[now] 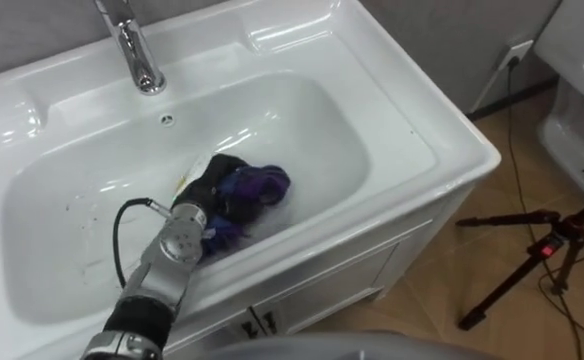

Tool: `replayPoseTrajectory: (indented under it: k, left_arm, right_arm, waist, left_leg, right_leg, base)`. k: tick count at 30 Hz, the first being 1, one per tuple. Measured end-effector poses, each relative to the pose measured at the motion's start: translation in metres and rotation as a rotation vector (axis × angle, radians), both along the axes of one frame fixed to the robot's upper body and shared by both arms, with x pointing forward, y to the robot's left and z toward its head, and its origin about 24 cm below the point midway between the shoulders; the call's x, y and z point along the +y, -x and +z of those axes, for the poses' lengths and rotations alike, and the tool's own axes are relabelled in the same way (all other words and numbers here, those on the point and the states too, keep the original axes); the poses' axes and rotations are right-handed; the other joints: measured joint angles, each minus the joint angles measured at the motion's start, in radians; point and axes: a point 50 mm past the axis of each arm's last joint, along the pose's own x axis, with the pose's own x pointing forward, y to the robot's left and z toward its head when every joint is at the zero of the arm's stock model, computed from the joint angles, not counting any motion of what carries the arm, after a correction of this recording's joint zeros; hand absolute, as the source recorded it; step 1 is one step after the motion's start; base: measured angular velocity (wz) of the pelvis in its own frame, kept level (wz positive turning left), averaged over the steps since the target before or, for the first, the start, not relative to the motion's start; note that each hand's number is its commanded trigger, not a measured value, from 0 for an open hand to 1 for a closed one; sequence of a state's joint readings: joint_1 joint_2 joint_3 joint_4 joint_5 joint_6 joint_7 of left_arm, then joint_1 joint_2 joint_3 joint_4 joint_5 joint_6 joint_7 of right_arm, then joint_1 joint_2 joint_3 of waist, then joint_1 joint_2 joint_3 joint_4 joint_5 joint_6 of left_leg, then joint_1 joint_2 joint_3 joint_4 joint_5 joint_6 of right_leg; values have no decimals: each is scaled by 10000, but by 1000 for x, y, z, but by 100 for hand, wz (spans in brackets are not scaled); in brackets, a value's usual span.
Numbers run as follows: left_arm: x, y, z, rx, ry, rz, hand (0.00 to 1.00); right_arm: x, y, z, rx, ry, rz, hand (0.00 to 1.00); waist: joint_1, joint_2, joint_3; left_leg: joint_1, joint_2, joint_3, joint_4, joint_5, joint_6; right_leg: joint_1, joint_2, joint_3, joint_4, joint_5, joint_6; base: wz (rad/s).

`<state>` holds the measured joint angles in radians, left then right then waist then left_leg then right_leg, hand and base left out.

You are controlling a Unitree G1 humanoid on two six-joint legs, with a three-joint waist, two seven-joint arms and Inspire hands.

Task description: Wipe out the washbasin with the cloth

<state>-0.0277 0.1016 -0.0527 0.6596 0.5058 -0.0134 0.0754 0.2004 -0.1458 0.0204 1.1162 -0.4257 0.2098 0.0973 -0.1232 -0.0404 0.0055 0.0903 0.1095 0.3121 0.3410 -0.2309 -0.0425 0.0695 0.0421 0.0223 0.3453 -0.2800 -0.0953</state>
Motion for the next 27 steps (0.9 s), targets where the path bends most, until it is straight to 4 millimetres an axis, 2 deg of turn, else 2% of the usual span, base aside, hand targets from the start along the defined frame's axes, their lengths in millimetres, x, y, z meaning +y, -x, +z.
replayPoseTrajectory:
  k: [4, 6, 9, 11, 17, 19, 22, 27]
  left_arm:
    - [36, 15, -4, -40, -2072, 678, 100]
    - [52, 21, -5, -48, -3196, 848, 100]
    - [73, 34, -5, 109, -5455, 492, 100]
    - [77, 41, -8, 286, -6244, 362, 100]
    - [79, 49, -7, 398, -7836, -473, 100]
    - [79, 49, -6, 370, -7988, -578, 100]
    - [81, 44, -2, 242, -8320, -835, 100]
    - [89, 44, 1, 399, -8889, -1282, 100]
  right_arm:
    - [-5, 2, 2, 42, 404, 16, 0]
    - [-8, 2, 3, 61, 547, 107, 0]
    - [-14, 4, 5, 102, 760, 184, 0]
    - [-16, 5, 6, 129, 831, 165, 0]
    - [-25, 2, 8, -92, 1007, -5, 0]
    - [-30, 0, 11, -247, 1181, 50, 0]
    - [-37, -2, 13, -490, 1279, 187, 0]
    - [-45, -4, 16, -1046, 1635, -211, 0]
  waist:
    - [41, 62, -147]
    - [186, 90, -170]
    - [250, 228, -198]
    - [260, 318, -249]
    - [308, 473, -245]
    - [399, 549, -214]
    - [429, 621, -204]
    - [422, 880, -203]
  left_leg:
    - [-125, 115, -258, 167, -7, -14]
    - [-137, 180, -326, 260, 0, -29]
    - [-63, 190, -725, 166, 80, -166]
    - [-57, 191, -769, 115, 115, -221]
    - [-65, 198, -789, 27, 154, -276]
    - [-122, 206, -794, 83, 153, -277]
    - [-315, 211, -976, 402, 149, -279]
    - [-643, 249, -1050, 574, 145, -281]
  right_leg:
    - [-24, 137, 32, -7, 19, -166]
    - [19, 197, 48, -30, 44, -237]
    - [140, 290, 11, -145, 103, -348]
    - [194, 294, -14, -182, 98, -384]
    - [150, 324, -3, -179, 80, -417]
    - [113, 320, -2, -178, 78, -421]
    - [110, 279, -206, -195, 77, -424]
    - [3, 242, -570, -190, 55, -461]
  base:
    - [-5]
    - [-8]
    - [0]
    - [3]
    - [0]
    - [-3]
    - [14]
    - [17]
